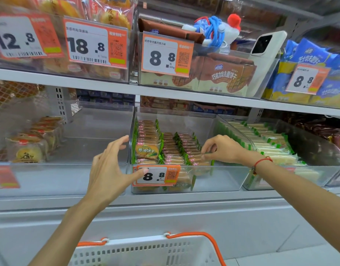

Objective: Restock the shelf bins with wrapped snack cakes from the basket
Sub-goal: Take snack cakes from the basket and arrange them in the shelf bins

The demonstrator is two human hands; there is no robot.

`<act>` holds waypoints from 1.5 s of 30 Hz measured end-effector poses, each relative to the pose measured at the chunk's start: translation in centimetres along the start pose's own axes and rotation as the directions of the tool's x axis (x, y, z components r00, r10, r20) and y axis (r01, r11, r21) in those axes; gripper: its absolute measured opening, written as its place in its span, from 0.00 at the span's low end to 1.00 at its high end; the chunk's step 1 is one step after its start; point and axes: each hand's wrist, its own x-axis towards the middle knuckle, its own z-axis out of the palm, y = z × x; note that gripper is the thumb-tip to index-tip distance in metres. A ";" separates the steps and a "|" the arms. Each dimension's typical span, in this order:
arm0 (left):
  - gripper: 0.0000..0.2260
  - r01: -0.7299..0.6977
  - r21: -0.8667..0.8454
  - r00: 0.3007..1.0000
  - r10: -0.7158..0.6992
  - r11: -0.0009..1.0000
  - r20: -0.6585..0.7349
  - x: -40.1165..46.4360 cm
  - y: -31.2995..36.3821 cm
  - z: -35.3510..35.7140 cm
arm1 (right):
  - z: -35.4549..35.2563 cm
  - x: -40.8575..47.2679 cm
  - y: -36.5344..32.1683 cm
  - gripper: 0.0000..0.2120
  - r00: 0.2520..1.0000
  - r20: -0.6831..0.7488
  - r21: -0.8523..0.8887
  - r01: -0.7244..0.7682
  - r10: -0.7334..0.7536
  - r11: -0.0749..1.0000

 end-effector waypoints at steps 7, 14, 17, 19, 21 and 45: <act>0.18 -0.070 -0.070 0.980 0.055 0.995 -0.191 -5.5 0.9 -1.7 | 2.3 -6.3 -5.1 0.04 0.941 -0.263 0.213 0.272 -0.213 0.939; 0.12 0.322 0.108 0.865 -0.338 0.941 0.370 -13.3 -7.1 -2.3 | 13.7 -8.6 -10.1 0.12 0.900 0.327 0.143 0.253 -0.287 0.957; 0.11 0.377 0.308 0.730 -0.485 0.873 0.482 -16.5 -11.9 -0.9 | 20.0 -8.9 -12.2 0.13 0.811 0.530 0.083 0.241 -0.248 0.967; 0.15 0.387 0.426 0.676 -0.566 0.817 0.472 -18.9 -15.0 0.2 | 24.0 -9.3 -13.5 0.09 0.772 0.591 0.083 0.232 -0.235 0.969; 0.18 0.395 0.467 0.631 -0.603 0.792 0.488 -21.5 -17.1 0.8 | 27.5 -9.8 -14.7 0.07 0.752 0.607 0.088 0.256 -0.256 0.963; 0.25 0.655 0.140 0.534 -0.586 0.742 0.609 -18.3 -10.7 2.3 | 25.9 -9.0 -15.8 0.16 0.804 0.589 0.599 -0.365 -0.083 0.712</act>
